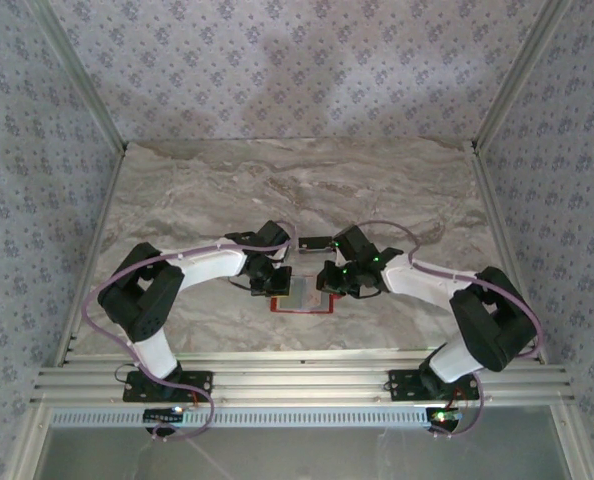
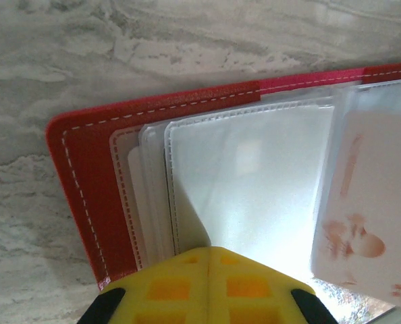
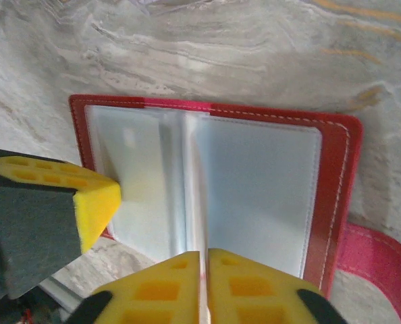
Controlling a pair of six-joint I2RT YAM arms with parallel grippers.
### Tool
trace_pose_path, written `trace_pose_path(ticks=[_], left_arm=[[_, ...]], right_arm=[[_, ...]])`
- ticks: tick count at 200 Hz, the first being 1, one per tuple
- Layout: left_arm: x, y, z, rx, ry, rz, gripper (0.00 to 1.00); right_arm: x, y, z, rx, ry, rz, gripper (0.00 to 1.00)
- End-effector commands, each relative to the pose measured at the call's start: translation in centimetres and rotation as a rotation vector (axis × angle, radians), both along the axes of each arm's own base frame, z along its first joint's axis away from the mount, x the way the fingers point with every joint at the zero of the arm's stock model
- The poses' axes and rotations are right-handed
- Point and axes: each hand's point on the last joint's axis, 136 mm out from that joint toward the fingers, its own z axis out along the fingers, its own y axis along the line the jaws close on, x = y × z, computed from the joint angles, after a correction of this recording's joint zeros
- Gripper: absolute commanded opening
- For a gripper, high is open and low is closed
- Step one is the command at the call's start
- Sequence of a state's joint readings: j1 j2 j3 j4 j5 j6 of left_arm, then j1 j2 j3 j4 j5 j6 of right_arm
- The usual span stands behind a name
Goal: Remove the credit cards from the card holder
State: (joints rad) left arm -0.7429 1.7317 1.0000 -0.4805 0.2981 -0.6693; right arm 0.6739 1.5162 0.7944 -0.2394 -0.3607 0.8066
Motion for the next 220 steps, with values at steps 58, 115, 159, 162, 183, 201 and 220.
trace_pose_path(ticks=[58, 115, 159, 162, 183, 201, 220], left_arm=[[-1.5, 2.6, -2.7, 0.144, 0.054, -0.011, 0.06], [-1.7, 2.5, -2.0, 0.13, 0.043, -0.002, 0.07], [-1.4, 2.4, -0.9, 0.11, 0.013, 0.008, 0.09], [-1.4, 2.4, -0.8, 0.109, 0.01, 0.009, 0.09], [-0.9, 2.1, -0.2, 0.106, 0.0, 0.011, 0.13], [-0.6, 1.7, 0.4, 0.091, -0.013, 0.013, 0.15], [-0.2, 1.4, 1.1, 0.078, -0.027, 0.019, 0.17]], right_arm=[[0.1, 1.1, 0.0, -0.044, -0.011, 0.044, 0.08], [1.0, -0.4, 2.1, -0.075, -0.09, 0.067, 0.06], [1.8, -1.0, 5.1, -0.163, -0.276, 0.317, 0.04], [1.8, -1.1, 5.3, -0.174, -0.283, 0.337, 0.04], [2.0, -1.6, 6.3, -0.225, -0.343, 0.486, 0.02], [2.6, -1.9, 7.1, -0.249, -0.411, 0.632, 0.03], [2.9, -2.2, 7.6, -0.3, -0.515, 0.812, 0.02]])
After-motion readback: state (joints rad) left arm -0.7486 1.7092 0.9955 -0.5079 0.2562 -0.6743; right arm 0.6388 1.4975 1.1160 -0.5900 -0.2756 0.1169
